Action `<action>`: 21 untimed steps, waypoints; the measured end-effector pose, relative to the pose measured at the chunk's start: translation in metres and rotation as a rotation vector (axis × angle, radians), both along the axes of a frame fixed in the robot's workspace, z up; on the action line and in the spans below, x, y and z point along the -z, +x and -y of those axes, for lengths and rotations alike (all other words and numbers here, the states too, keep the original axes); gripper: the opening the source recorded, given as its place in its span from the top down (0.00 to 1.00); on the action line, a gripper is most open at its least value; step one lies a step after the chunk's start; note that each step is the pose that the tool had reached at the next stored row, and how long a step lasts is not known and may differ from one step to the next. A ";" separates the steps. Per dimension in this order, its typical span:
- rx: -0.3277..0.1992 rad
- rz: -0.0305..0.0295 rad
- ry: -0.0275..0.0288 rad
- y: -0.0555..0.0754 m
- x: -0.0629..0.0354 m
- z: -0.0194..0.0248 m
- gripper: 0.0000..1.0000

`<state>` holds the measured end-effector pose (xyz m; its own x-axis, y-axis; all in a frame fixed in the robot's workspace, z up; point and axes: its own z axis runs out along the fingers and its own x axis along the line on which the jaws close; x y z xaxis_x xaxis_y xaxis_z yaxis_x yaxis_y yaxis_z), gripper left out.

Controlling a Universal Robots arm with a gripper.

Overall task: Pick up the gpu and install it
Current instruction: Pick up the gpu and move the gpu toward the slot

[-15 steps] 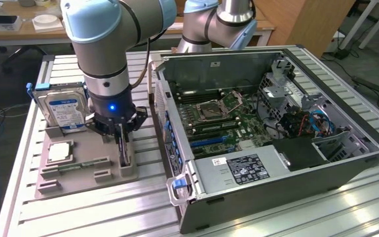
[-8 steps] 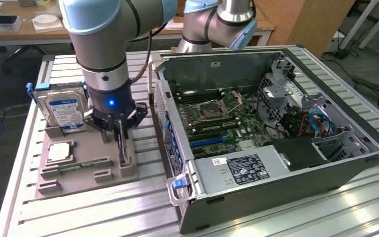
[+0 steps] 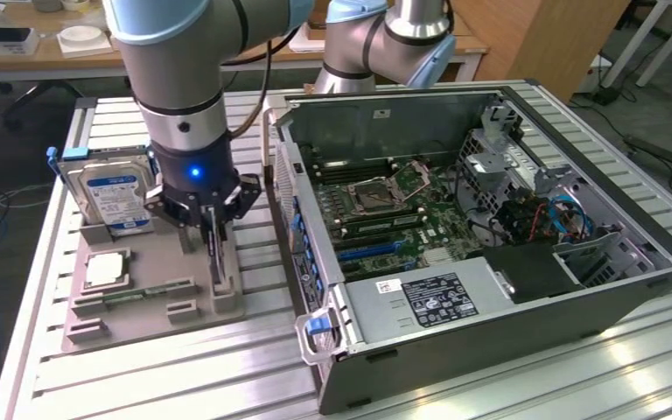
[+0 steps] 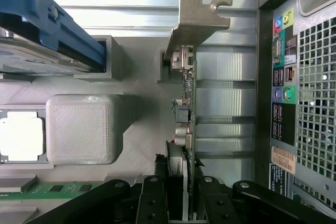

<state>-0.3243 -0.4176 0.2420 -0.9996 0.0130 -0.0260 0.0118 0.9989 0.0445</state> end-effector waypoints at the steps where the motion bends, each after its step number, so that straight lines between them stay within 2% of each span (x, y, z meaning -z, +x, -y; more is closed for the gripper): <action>1: 0.000 -0.0001 0.0001 0.000 -0.0015 0.0000 0.73; 21: 0.000 0.0000 0.0052 0.000 -0.0252 0.0000 0.73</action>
<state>-0.3243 -0.4177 0.2672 -0.9996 0.0131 -0.0260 0.0118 0.9987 0.0497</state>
